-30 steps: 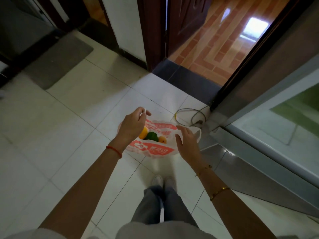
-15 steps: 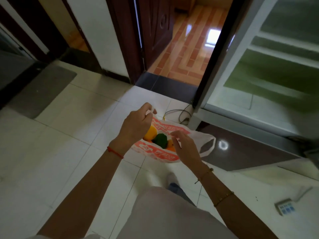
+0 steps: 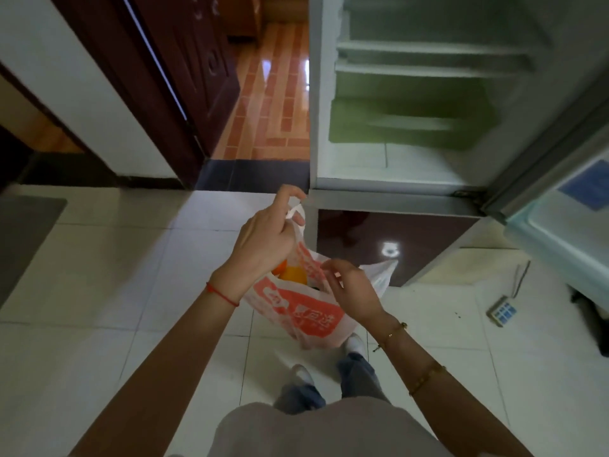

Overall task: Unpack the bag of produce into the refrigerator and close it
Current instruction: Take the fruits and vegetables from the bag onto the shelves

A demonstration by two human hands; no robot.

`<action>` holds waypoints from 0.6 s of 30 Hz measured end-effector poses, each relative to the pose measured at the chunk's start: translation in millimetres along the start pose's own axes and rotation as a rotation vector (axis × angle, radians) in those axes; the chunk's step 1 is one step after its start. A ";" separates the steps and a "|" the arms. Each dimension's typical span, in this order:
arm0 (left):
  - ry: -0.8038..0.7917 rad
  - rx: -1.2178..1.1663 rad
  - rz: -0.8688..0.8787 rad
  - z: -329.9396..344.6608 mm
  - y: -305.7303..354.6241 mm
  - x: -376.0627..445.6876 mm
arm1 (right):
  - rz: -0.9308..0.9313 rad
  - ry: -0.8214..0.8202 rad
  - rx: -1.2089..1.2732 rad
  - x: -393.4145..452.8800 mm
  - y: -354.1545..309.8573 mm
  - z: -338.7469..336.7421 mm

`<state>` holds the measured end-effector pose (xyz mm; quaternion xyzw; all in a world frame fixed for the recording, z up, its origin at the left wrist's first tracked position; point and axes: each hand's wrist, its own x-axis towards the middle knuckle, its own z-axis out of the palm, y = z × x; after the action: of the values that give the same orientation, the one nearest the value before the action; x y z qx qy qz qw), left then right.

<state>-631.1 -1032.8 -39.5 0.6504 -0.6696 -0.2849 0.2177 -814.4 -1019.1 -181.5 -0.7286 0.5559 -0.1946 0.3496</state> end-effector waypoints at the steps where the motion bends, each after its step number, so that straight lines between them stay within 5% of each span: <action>1: -0.017 0.015 0.017 4.6 5.0 -0.1 | 0.008 0.009 0.000 -3.5 4.8 -2.7; 10: 0.069 -0.011 0.133 42.1 50.6 -4.9 | 0.030 -0.115 -0.081 -33.6 39.4 -41.8; 18: 0.241 -0.003 0.052 69.1 99.7 8.5 | 0.008 -0.265 -0.013 -38.3 80.0 -82.6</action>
<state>-751.8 -1035.3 -25.2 0.6622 -0.6545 -0.2001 0.3050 -935.6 -1018.0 -179.3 -0.7480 0.5089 -0.0917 0.4161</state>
